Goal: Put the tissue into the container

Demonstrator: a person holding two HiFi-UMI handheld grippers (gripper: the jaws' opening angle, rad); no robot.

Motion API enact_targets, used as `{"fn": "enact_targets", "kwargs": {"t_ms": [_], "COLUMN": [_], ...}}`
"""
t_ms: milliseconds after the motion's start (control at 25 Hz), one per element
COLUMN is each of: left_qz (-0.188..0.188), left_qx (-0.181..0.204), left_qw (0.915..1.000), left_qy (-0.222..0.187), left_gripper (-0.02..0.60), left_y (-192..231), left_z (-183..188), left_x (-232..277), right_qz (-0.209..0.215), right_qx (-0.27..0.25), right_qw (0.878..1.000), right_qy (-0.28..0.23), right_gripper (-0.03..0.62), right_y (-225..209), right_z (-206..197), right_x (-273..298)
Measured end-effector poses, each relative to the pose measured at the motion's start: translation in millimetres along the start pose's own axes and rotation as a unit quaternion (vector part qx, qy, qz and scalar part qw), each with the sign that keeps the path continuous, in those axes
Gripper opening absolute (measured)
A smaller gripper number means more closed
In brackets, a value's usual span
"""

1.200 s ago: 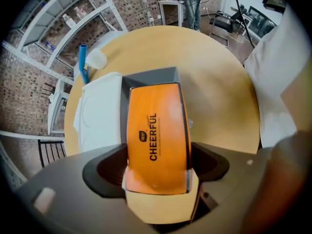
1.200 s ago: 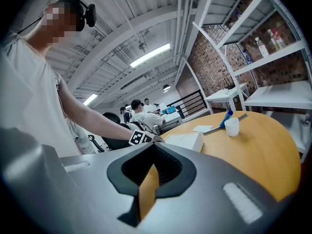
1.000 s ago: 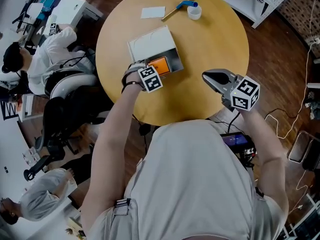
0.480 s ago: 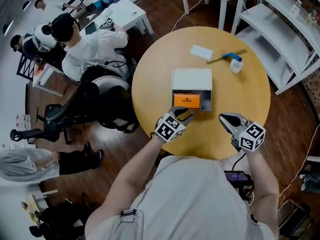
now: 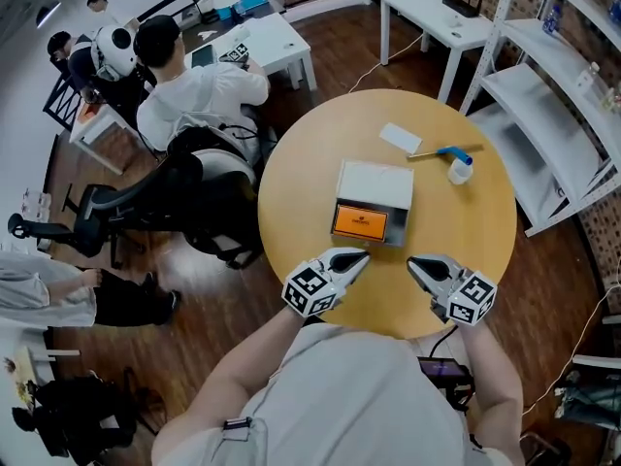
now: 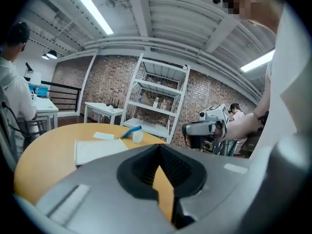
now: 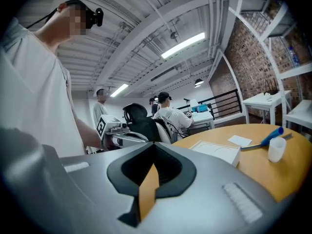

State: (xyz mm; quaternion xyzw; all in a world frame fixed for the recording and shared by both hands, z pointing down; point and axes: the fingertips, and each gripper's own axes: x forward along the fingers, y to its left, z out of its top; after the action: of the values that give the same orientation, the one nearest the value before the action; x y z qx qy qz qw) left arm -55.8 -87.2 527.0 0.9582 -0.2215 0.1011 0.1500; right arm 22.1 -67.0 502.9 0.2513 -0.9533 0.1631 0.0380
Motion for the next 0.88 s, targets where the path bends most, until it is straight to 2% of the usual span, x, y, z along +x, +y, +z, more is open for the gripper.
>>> {"fn": "enact_targets", "kwargs": {"t_ms": [160,360,880], "left_qz": [0.008,0.013,0.007], "left_qx": [-0.004,-0.006,0.002], "left_qw": [0.9998,0.9995,0.9998], "left_qy": [-0.019,-0.028,-0.019], "left_gripper": [0.002,0.002,0.002], "left_y": [-0.7,-2.5,-5.2], "left_z": [3.9,9.1,7.6], "left_x": [-1.7,-2.9,-3.3], "right_qz": [0.013,0.009,-0.003], "right_qx": [-0.027,-0.037,-0.045], "right_qw": [1.000,0.999,0.999], "right_qy": [0.008,0.007,-0.001], "right_gripper": [0.000,0.000,0.000], "right_y": [8.2,9.7,9.3], "right_z": [0.3,3.3,8.7], "right_x": [-0.1,-3.9,-6.7]}}
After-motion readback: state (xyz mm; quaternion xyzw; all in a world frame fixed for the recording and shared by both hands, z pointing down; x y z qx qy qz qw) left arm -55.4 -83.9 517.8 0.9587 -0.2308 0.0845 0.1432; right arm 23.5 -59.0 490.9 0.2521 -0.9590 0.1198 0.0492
